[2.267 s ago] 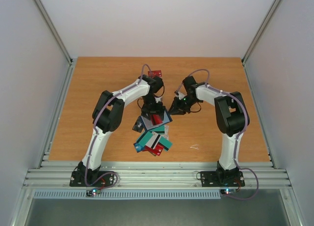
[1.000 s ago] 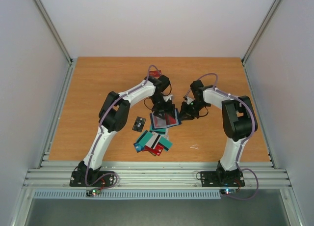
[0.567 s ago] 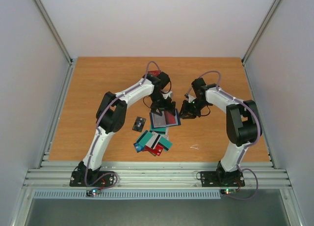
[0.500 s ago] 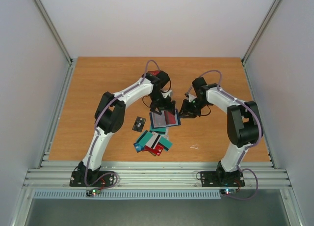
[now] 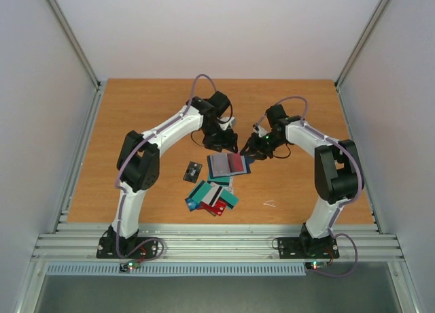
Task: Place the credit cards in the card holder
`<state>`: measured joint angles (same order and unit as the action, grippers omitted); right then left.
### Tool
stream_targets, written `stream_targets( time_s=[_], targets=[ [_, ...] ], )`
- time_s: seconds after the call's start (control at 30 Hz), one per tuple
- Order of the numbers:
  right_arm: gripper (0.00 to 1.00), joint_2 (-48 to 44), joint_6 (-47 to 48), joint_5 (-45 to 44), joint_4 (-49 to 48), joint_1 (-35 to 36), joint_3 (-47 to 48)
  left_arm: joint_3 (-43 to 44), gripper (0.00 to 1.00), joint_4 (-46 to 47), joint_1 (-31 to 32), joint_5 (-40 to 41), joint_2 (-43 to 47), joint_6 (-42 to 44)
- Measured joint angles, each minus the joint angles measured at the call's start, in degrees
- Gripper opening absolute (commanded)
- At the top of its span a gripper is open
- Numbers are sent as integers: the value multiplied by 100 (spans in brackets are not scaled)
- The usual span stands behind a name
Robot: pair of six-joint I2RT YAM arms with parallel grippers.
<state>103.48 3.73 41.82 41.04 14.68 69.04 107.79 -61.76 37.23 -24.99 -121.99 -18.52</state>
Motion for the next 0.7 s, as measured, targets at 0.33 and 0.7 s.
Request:
stream_targets(
  time_s=[0.33, 0.7],
  targets=[
    [30, 352, -181, 157, -214, 0, 2, -404, 31, 227, 0, 48, -181, 136],
    [30, 702, -188, 96, -199, 0, 92, -402, 24, 308, -2, -293, -546, 269]
  ],
)
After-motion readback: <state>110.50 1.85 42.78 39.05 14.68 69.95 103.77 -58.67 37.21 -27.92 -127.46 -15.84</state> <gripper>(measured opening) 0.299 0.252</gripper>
